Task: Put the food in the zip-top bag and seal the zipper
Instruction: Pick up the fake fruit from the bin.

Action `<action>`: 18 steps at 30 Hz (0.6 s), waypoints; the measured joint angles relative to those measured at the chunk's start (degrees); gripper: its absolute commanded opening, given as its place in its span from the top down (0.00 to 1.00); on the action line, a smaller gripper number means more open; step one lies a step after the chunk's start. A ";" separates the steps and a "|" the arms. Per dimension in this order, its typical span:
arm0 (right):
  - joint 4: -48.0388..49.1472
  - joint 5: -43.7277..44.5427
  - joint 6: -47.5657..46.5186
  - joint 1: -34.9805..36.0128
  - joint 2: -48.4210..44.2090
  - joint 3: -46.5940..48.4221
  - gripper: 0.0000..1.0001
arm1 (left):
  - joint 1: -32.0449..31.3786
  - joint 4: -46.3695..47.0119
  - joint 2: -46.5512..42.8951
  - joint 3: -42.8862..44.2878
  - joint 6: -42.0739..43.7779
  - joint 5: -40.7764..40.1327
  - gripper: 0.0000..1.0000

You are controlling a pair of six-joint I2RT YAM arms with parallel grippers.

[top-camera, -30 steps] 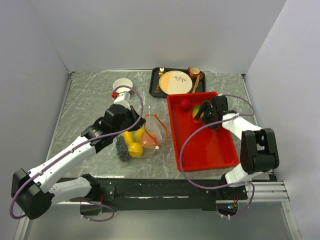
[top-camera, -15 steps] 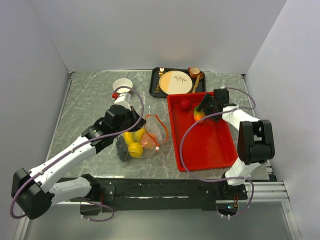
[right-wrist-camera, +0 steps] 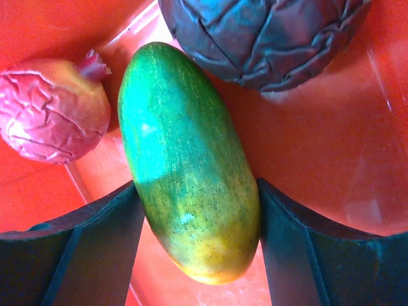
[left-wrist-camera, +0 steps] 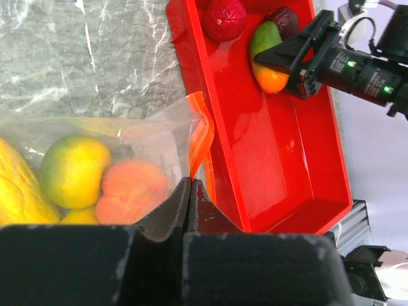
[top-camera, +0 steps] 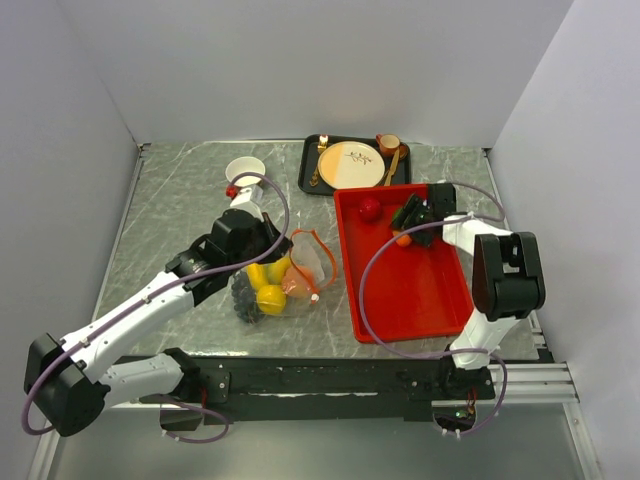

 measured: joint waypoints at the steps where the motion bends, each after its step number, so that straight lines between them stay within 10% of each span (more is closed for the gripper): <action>1: 0.13 -0.02 -0.17 0.00 -0.35 -0.35 0.50 | 0.00 -0.02 0.20 0.00 0.00 0.00 0.99; 15: -5.55 -7.45 -10.03 0.57 -7.32 -2.80 0.43 | 0.00 -0.20 0.35 0.00 0.00 0.02 0.99; 18: -6.16 -9.20 -11.63 1.31 -6.58 -2.86 0.29 | 0.00 -0.09 0.35 0.00 -0.02 0.04 0.99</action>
